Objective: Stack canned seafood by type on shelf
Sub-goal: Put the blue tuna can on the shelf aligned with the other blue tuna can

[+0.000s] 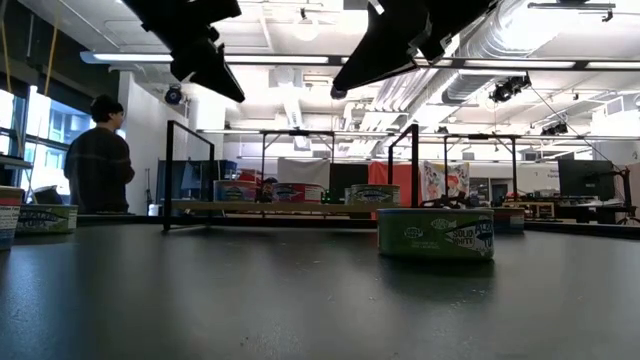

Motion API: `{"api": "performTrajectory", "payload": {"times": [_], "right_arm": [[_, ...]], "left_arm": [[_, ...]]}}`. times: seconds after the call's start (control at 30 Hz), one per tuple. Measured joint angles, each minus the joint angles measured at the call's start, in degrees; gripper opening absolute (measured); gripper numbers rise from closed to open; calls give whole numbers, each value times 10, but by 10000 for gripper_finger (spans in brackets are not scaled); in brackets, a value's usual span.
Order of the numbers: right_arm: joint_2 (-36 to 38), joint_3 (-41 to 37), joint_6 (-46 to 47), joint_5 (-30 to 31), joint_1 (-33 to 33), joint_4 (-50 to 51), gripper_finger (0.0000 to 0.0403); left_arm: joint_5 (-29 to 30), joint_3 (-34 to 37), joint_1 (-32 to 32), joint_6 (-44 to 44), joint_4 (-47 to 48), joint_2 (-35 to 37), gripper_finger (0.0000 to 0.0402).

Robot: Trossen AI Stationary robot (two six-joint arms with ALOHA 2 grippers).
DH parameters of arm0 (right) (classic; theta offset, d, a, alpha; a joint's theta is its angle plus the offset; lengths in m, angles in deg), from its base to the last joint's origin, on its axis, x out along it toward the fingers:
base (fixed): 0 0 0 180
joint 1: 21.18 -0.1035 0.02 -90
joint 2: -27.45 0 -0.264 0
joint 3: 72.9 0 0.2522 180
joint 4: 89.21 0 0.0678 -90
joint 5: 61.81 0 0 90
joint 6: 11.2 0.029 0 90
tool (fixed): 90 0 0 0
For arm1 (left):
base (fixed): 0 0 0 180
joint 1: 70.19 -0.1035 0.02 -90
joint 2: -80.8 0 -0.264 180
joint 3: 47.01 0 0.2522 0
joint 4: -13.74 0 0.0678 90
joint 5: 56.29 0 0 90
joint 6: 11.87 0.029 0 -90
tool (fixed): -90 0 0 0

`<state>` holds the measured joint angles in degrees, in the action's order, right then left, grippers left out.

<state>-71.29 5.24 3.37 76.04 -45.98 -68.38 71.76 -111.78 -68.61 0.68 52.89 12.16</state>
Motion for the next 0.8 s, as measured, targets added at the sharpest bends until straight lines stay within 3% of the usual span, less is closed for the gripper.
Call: {"api": "performTrajectory", "payload": {"times": [0.33, 0.57, 0.8], "right_arm": [[0, 0, 0, 2, -40, 2, 48], [0, 0, 0, 55, -54, 9, 48], [0, 0, 0, 57, -54, 9, 48]], "left_arm": [[0, 0, 0, 0, 0, 0, 111], [1, 0, 0, 0, 0, 0, 111], [1, 0, 0, 0, 0, 0, 110]]}}
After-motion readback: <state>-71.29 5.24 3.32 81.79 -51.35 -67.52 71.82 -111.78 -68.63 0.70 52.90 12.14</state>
